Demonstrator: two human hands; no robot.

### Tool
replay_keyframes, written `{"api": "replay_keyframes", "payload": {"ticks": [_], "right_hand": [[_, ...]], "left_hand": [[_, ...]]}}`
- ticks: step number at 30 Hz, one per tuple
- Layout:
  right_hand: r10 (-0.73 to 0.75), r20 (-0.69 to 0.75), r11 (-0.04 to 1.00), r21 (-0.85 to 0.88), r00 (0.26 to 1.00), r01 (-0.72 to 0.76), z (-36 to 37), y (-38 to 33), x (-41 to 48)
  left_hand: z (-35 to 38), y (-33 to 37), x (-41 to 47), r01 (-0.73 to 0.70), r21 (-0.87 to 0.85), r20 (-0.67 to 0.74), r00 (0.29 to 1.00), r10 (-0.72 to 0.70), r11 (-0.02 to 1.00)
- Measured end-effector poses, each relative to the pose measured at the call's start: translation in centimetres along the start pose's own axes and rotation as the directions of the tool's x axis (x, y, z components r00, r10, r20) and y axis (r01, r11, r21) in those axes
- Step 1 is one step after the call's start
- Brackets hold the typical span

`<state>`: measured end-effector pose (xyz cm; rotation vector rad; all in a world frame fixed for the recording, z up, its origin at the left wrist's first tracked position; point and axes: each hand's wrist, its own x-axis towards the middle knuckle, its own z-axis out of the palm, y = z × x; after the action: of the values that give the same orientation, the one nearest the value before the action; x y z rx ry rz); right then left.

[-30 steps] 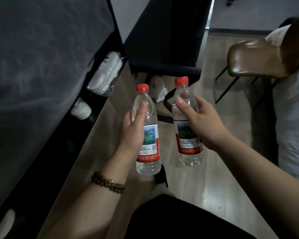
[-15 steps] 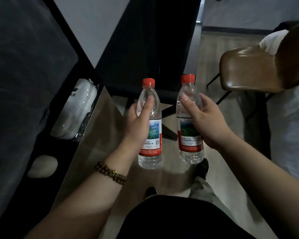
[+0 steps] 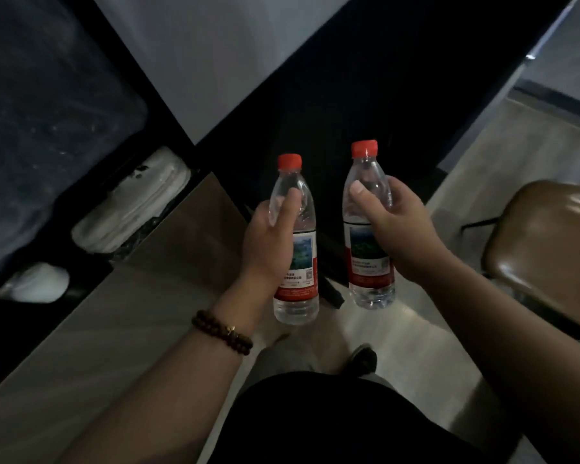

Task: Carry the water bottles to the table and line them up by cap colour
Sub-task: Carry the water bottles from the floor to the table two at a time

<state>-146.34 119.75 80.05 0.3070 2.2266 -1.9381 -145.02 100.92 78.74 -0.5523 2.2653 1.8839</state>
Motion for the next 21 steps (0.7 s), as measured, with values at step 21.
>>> {"api": "replay_keyframes", "payload": {"ticks": [21], "right_hand": [[-0.037, 0.41, 0.949, -0.27, 0.911, 0.161, -3.4, -4.4, 26.9]], "left_hand": [[4.7, 5.1, 18.2, 0.022, 0.019, -0.268, 0.963, -0.016, 1.0]]}}
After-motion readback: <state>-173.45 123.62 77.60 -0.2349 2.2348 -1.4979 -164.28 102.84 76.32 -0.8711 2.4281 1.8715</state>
